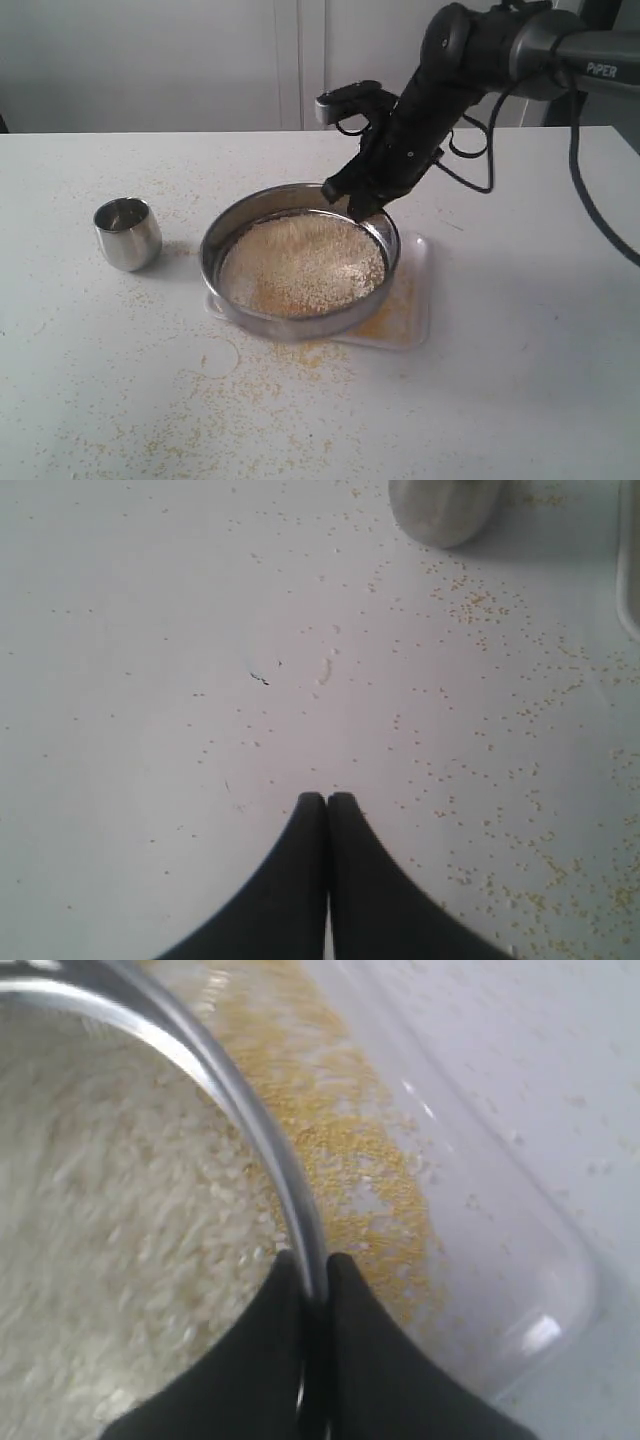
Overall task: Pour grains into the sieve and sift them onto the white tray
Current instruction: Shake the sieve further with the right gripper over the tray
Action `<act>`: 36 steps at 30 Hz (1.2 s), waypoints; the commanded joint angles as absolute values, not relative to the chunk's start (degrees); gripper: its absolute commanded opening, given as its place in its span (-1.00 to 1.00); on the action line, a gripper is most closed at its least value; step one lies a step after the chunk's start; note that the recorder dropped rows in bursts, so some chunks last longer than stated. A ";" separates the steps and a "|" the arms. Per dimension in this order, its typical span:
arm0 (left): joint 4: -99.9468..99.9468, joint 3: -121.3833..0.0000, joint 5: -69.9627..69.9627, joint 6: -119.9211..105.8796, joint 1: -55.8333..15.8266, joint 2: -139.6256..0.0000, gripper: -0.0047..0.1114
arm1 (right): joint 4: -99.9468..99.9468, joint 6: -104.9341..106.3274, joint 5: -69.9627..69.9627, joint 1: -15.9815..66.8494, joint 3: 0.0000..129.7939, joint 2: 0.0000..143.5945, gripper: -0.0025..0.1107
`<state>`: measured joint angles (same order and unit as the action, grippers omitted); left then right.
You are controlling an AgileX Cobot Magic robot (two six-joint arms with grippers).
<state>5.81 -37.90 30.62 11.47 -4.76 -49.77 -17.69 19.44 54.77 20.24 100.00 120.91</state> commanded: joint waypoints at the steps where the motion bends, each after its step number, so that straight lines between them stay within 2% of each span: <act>1: 5.57 -37.74 31.01 11.54 -4.76 -49.35 -0.91 | -22.81 21.91 50.49 20.17 100.52 120.35 -0.96; 3: 5.57 -37.74 31.01 11.54 -4.76 -49.35 -0.91 | -22.95 41.49 56.57 21.43 100.52 120.35 -0.96; 4: 5.57 -37.74 31.01 11.54 -4.76 -49.35 -0.91 | -19.50 36.35 54.70 21.55 100.52 120.35 -0.96; 6: 5.57 -37.74 31.01 11.54 -4.76 -49.35 -0.91 | -8.74 4.24 47.45 20.86 100.52 120.35 -0.96; 7: 5.57 -37.74 31.01 11.54 -4.76 -49.35 -0.91 | -7.18 -4.65 46.58 20.54 100.52 120.35 -0.96; 8: 5.57 -37.74 31.01 11.54 -4.76 -49.35 -0.91 | -9.37 -2.16 46.10 20.57 100.52 120.35 -0.96; 11: 5.57 -37.74 31.01 11.54 -4.76 -49.35 -0.91 | -19.82 37.20 53.99 22.90 100.52 120.35 -0.96; 12: 5.57 -37.74 31.01 11.54 -4.76 -49.35 -0.91 | -17.88 40.51 55.59 22.92 100.52 120.35 -0.96; 13: 5.57 -37.74 31.01 11.54 -4.76 -49.35 -0.91 | -14.89 34.69 53.26 22.78 100.52 120.35 -0.96; 15: 5.57 -37.74 31.01 11.54 -4.76 -49.35 -0.91 | -8.71 6.95 46.48 21.25 100.52 120.35 -0.96; 16: 5.57 -37.74 31.01 11.54 -4.76 -49.35 -0.91 | -9.71 0.00 45.66 20.83 100.52 120.35 -0.96; 18: 5.57 -37.74 31.01 11.54 -4.76 -49.35 -0.91 | -19.23 15.66 47.98 21.33 100.52 120.35 -0.96; 20: 5.57 -37.74 31.01 11.54 -4.76 -49.35 -0.91 | -22.96 41.29 56.12 22.27 100.52 120.35 -0.96; 21: 5.57 -37.74 31.01 11.54 -4.76 -49.35 -0.91 | -20.79 41.06 56.21 22.27 100.52 120.35 -0.96; 23: 5.57 -37.74 31.01 11.54 -4.76 -49.35 -0.91 | -13.61 13.02 48.38 20.73 100.52 120.57 -0.96; 25: 5.57 -37.74 31.01 11.54 -4.76 -49.35 -0.91 | -14.47 0.78 46.59 19.45 100.52 120.85 -0.96; 29: 5.57 -37.74 31.01 11.54 -4.76 -49.35 -0.91 | -30.34 45.50 58.47 20.70 100.52 120.94 -0.96; 30: 5.57 -37.74 31.01 11.54 -4.76 -49.35 -0.91 | -27.47 42.82 57.11 20.70 100.52 120.94 -0.96; 33: 5.57 -37.74 31.01 11.54 -4.76 -49.35 -0.91 | -20.90 7.72 46.34 18.56 100.52 121.06 -0.96; 34: 5.57 -37.74 31.01 11.54 -4.76 -49.35 -0.91 | -23.23 10.56 46.37 18.46 100.52 121.06 -0.96; 36: 5.57 -37.74 31.01 11.54 -4.76 -49.35 -0.91 | -30.22 30.75 52.07 19.40 100.52 121.06 -0.96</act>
<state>5.81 -37.90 30.62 11.47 -4.76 -49.77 -23.30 18.70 49.92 19.69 99.96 122.10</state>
